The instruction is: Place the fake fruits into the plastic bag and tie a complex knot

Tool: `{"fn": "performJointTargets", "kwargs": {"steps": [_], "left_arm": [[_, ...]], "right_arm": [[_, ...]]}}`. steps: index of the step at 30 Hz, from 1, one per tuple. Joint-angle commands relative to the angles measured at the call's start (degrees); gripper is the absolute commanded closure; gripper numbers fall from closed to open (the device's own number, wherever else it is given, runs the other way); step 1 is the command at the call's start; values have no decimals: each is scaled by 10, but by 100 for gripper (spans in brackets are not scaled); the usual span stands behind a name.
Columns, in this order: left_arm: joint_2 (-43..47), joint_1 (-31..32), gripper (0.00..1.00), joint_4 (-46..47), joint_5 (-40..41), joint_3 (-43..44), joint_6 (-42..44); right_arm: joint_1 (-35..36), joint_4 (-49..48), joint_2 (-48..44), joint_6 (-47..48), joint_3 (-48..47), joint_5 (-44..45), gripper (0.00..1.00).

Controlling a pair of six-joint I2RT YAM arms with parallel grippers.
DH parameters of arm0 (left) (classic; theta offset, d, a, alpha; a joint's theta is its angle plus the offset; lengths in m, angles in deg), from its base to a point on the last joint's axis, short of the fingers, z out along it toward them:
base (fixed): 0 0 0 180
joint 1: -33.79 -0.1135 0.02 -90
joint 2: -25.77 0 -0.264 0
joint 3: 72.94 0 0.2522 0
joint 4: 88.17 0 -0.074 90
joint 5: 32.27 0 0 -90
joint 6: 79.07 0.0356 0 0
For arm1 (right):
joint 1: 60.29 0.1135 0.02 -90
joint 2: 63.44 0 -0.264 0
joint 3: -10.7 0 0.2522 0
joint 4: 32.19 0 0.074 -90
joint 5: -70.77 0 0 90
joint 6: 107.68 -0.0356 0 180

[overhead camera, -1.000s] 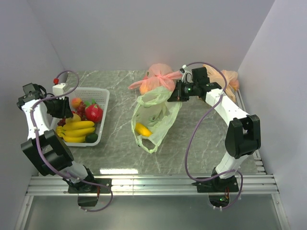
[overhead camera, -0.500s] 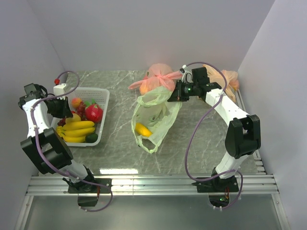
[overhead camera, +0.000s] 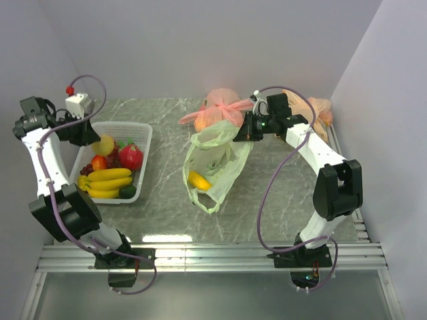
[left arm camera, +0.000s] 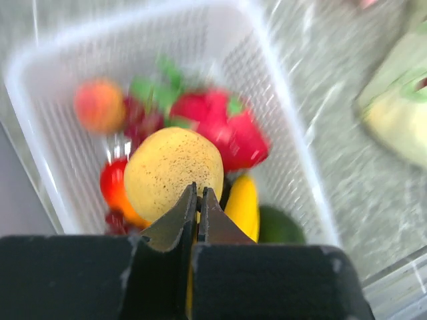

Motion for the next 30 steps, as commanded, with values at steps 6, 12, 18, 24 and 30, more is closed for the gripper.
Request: {"fn": "performJointTargets", "kwargs": {"steps": [6, 12, 18, 24, 30], "left_arm": [[24, 120, 100, -53, -142, 143, -33], [35, 251, 100, -36, -196, 150, -49], [39, 376, 100, 44, -221, 78, -60], [16, 451, 100, 153, -217, 39, -96], [-28, 470, 100, 50, -228, 82, -14]], "right_arm": [[1, -19, -1, -26, -7, -7, 100], [0, -48, 6, -72, -4, -19, 100], [0, -59, 24, -103, -13, -32, 100], [0, -59, 33, -138, -8, -12, 100], [-22, -81, 49, -212, 7, -19, 100]]}}
